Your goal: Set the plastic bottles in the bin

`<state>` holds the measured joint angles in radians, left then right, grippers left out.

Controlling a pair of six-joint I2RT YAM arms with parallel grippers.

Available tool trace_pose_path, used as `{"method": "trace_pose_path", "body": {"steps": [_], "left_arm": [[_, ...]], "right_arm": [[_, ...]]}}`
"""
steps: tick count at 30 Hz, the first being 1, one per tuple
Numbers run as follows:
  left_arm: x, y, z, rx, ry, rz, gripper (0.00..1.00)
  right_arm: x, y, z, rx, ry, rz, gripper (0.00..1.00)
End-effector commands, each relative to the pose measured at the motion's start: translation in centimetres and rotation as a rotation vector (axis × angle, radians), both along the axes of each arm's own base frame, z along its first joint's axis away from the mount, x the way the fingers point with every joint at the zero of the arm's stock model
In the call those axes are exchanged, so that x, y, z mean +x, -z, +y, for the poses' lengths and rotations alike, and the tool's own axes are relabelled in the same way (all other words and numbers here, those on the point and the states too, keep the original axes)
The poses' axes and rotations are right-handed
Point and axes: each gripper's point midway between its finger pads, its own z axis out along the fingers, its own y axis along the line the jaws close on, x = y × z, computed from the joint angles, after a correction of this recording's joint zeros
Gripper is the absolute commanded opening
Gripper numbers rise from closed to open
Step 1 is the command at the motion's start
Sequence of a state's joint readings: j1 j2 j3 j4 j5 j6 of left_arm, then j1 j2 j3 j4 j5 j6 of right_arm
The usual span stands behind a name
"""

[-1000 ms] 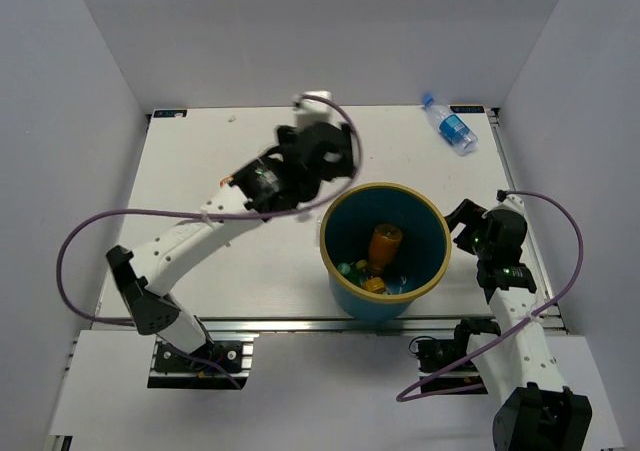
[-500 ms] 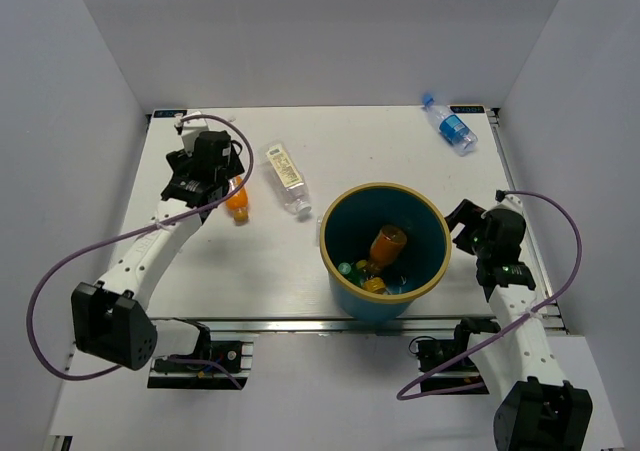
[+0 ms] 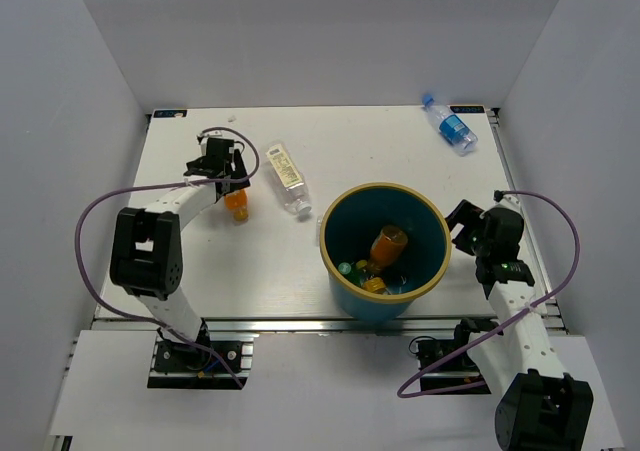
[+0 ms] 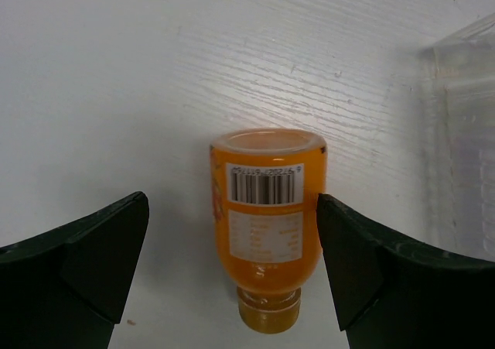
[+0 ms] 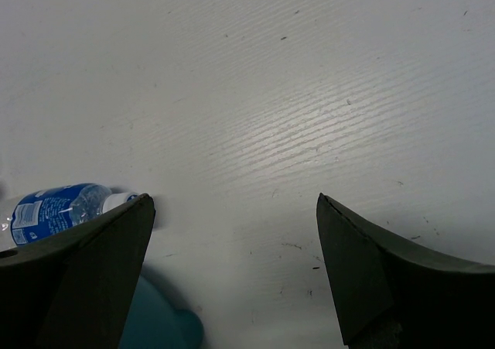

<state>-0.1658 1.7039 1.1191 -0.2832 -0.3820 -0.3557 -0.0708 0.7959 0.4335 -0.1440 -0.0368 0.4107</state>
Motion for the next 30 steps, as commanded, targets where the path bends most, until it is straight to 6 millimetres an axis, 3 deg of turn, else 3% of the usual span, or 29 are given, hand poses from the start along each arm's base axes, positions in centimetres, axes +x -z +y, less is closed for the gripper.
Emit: {"method": "trace_pose_path", "body": {"steps": [1, 3, 8, 10, 11, 13, 16, 17, 18, 20, 22, 24, 26, 27, 29, 30], "left_arm": [[2.7, -1.4, -1.2, -0.026, 0.058, -0.077, 0.98], [2.6, 0.9, -0.9, -0.009, 0.037, -0.014, 0.98], [2.3, 4.1, -0.9, -0.017, 0.016, 0.064, 0.98], [1.9, 4.6, -1.5, -0.042, 0.027, 0.091, 0.93], [2.0, 4.2, -1.6, -0.053, 0.030, 0.086, 0.84], [1.8, 3.1, -2.1, -0.081, 0.039, 0.072, 0.76], [1.8, -1.6, -3.2, -0.147, 0.071, -0.024, 0.64], [1.7, -5.0, -3.6, -0.179, 0.087, -0.096, 0.58], [1.5, -6.9, -4.2, -0.215, 0.104, -0.138, 0.48], [0.9, -11.3, -5.8, -0.294, 0.165, -0.236, 0.45], [-0.7, -17.7, -7.2, -0.344, 0.187, -0.363, 0.42], [-2.9, -22.3, -8.7, -0.375, 0.233, -0.435, 0.42], [-5.3, -26.2, -13.2, -0.429, 0.360, -0.498, 0.42], [-7.7, -28.3, -16.8, -0.469, 0.478, -0.533, 0.42], [-10.3, -30.6, -20.4, -0.524, 0.600, -0.566, 0.43], [-13.0, -31.8, -23.9, -0.584, 0.731, -0.578, 0.43]], "right_arm": [[1.1, -1.7, -0.2, -0.008, -0.001, -0.066, 0.90], [1.1, -1.8, -0.2, -0.010, 0.002, -0.066, 0.89], [1.1, -1.9, -0.4, -0.016, 0.009, -0.070, 0.90], [1.1, -1.9, -0.4, -0.017, 0.011, -0.069, 0.89], [1.1, -1.8, -0.5, -0.018, 0.013, -0.067, 0.90], [1.1, -1.8, -0.5, -0.018, 0.015, -0.067, 0.89], [1.1, -1.6, -0.5, -0.017, 0.017, -0.062, 0.89], [1.0, -1.6, -0.6, -0.018, 0.021, -0.059, 0.89], [1.0, -1.5, -0.7, -0.021, 0.030, -0.053, 0.89], [0.9, -1.5, -0.7, -0.016, 0.032, -0.046, 0.89], [0.8, -1.3, -1.3, -0.031, 0.061, -0.039, 0.89], [0.8, -1.5, -1.1, -0.027, 0.055, -0.049, 0.89], [0.7, -1.5, -1.1, -0.028, 0.052, -0.052, 0.89], [0.7, -1.5, -1.1, -0.028, 0.052, -0.050, 0.89], [0.7, -1.5, -1.1, -0.029, 0.054, -0.053, 0.89], [0.6, -1.5, -1.1, -0.029, 0.054, -0.053, 0.89]]}}
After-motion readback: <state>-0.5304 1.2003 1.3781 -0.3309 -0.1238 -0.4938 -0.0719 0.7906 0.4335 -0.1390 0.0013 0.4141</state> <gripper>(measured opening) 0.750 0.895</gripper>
